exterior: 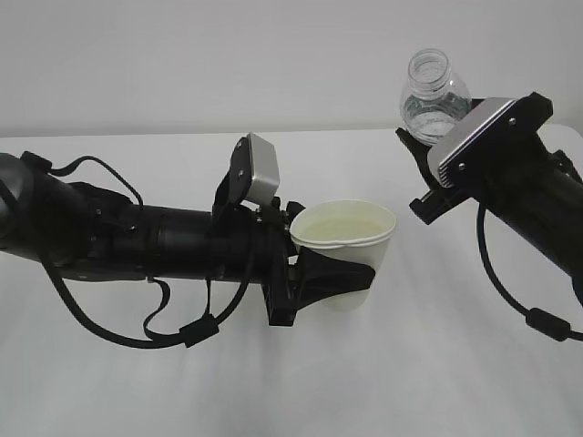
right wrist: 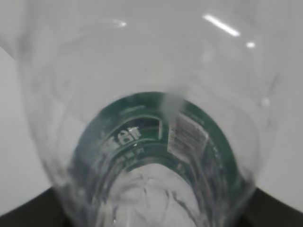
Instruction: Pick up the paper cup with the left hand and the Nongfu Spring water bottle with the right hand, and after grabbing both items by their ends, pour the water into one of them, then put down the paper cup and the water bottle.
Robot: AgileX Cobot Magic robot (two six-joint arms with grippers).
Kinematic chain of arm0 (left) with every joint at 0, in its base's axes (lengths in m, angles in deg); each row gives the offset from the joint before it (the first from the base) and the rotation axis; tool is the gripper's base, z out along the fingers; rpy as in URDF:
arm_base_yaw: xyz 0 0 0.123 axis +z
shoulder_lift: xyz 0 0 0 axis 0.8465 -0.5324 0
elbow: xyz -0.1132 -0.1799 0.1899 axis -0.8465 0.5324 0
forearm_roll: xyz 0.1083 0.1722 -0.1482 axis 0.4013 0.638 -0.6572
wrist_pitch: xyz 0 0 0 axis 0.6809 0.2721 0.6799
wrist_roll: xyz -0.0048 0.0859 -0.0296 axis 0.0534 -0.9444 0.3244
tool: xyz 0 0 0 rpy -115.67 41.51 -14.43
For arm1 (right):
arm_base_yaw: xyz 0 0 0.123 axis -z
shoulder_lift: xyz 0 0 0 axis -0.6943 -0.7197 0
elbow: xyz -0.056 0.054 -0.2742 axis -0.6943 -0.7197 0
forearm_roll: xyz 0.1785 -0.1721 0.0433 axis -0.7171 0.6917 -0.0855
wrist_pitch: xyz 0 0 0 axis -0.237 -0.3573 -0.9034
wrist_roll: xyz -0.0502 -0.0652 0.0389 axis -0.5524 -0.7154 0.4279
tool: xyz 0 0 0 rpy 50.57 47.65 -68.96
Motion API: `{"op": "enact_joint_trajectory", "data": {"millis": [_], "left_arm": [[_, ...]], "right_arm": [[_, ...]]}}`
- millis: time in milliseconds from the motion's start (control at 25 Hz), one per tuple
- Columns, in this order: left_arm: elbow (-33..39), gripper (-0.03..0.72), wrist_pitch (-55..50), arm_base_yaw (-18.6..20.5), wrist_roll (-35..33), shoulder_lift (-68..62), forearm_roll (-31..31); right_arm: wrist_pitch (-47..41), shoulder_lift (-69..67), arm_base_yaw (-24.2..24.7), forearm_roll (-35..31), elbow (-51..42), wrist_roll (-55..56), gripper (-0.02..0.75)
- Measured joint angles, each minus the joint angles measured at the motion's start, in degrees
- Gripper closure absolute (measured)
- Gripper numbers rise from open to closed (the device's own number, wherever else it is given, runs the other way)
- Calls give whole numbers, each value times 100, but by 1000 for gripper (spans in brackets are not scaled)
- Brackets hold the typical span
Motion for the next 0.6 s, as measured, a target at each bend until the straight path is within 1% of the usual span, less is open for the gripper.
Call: {"op": "enact_joint_trajectory", "data": {"millis": [440, 600], "left_arm": [[0, 299, 0, 0, 0, 0, -82], [0, 299, 0, 0, 0, 0, -82]], "right_arm": [[0, 0, 0, -312, -98, 796, 318], [0, 0, 0, -593, -98, 1103, 318]]}}
